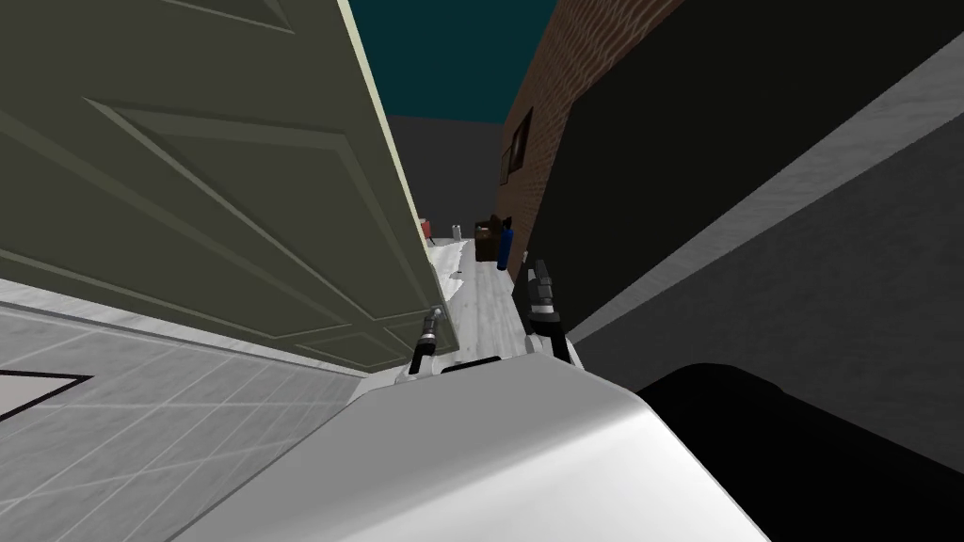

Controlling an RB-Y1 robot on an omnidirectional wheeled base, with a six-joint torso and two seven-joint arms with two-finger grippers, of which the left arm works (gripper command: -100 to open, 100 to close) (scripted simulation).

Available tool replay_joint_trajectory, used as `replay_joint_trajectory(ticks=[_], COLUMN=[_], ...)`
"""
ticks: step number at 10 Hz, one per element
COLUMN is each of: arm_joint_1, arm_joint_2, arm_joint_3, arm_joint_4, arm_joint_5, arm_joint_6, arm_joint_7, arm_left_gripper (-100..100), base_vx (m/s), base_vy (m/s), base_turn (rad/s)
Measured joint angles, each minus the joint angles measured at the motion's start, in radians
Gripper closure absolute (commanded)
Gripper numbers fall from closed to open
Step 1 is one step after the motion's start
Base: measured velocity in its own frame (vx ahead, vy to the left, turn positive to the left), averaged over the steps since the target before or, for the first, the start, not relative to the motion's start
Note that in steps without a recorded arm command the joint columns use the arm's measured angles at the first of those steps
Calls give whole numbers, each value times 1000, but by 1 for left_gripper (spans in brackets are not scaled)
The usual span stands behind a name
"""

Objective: Push the door open

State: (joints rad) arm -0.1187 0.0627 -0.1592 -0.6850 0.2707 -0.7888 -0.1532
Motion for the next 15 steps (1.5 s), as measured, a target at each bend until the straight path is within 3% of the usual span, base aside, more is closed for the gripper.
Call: replay_joint_trajectory(ticks=[1,5,9,15], arm_joint_1=[-1,3,12,15], arm_joint_2=[13,8,-19,-4], arm_joint_3=[16,15,12,19], arm_joint_4=[-1,-10,-23,-21], arm_joint_5=[8,12,18,21], arm_joint_6=[0,5,10,0], arm_joint_7=[-1,0,-1,-3], arm_left_gripper=[-100,-100,-100,-100], base_vx=[1,-198,-168,181], base_vy=[-40,-55,-70,7], base_turn=[83,22,32,-26])
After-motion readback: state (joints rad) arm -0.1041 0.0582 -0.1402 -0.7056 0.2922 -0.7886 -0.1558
